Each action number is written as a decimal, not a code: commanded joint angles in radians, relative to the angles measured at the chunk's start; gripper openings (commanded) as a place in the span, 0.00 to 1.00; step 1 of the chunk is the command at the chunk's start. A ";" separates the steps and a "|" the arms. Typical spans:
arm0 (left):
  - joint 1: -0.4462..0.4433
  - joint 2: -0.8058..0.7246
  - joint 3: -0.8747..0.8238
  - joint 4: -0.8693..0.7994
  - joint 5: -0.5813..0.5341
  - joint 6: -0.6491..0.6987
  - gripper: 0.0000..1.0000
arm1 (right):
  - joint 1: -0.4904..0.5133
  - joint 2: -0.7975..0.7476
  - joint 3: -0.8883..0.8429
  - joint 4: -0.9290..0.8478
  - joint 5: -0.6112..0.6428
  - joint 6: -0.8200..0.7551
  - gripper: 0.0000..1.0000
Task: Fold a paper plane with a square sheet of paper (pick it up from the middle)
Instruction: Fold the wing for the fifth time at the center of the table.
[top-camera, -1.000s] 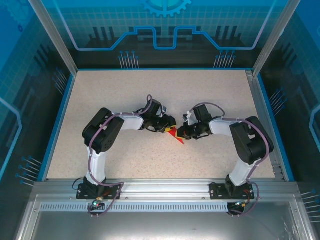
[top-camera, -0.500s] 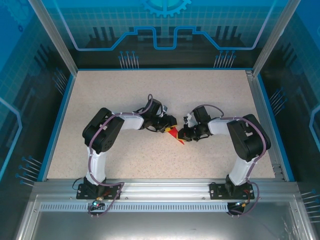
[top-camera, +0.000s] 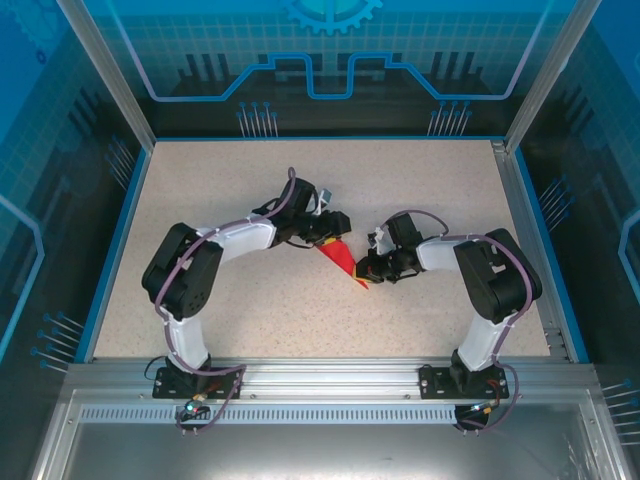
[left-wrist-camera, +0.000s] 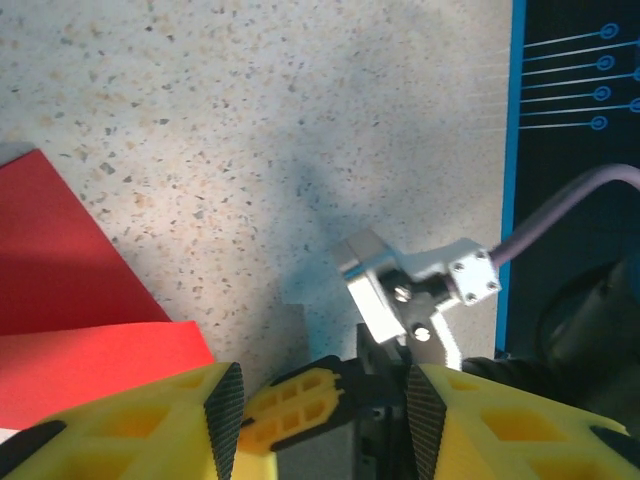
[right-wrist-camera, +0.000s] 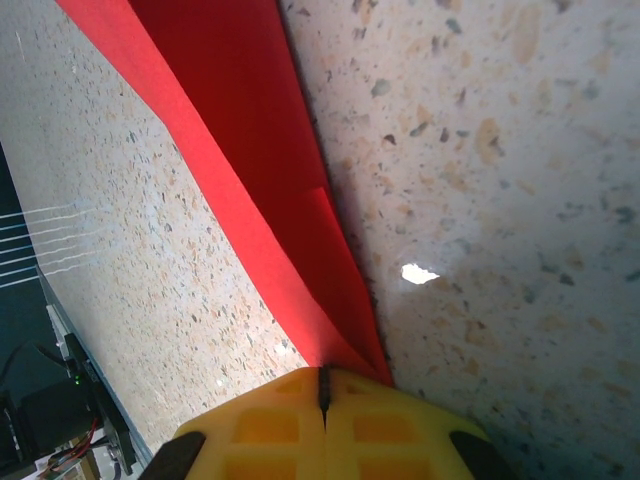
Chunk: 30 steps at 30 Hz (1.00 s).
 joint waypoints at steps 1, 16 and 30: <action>-0.021 -0.043 -0.044 -0.022 -0.035 0.017 0.50 | 0.015 0.059 -0.046 -0.077 0.112 0.013 0.00; -0.085 0.051 -0.136 0.196 -0.069 -0.096 0.45 | 0.015 0.080 -0.046 -0.084 0.132 0.028 0.00; -0.088 0.087 -0.141 0.259 -0.056 -0.109 0.46 | 0.014 0.083 -0.040 -0.112 0.147 0.027 0.00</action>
